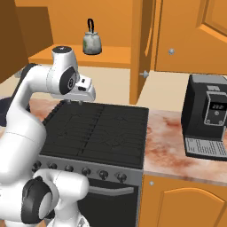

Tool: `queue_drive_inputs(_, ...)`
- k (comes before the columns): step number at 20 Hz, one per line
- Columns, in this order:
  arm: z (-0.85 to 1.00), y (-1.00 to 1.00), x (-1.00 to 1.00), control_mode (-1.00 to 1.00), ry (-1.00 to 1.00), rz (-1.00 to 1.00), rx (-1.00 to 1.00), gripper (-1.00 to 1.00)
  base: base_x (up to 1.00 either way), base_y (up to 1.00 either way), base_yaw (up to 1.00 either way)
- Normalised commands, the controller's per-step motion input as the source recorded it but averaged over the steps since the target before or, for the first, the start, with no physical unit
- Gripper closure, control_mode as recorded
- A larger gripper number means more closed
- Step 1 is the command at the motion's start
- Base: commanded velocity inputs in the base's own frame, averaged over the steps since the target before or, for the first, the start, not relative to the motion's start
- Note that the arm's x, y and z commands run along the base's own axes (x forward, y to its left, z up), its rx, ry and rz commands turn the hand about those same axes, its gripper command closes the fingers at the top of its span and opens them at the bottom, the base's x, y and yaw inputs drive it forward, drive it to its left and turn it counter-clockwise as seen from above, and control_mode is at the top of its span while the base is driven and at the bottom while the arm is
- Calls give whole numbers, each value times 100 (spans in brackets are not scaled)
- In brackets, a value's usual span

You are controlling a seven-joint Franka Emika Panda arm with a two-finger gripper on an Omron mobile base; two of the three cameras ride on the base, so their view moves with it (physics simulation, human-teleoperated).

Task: Pick the kettle from the cabinet and place it on a stove burner. Then pick the pot from the counter and place it on another stove burner. Finally, turn both burners on.

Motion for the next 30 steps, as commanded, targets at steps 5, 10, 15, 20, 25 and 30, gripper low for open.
queue_drive_inputs(5, 0, 0, -1, -100, -5, 0, 0, -100, 0, 0, 0)
queue_drive_inputs(10, 3, 0, 0, -100, -13, 0, -1, -100, 0, 0, 0)
queue_drive_inputs(15, 7, 0, -4, -100, -20, 0, -2, -100, 0, 0, 0)
queue_drive_inputs(20, 20, 0, -7, -100, -22, 0, -1, -100, 0, 0, 0)
queue_drive_inputs(25, 27, 0, -1, -100, -21, 0, 0, -100, 0, 0, 0)
queue_drive_inputs(30, 18, 0, 0, -100, -13, 0, 0, -100, 0, 0, 0)
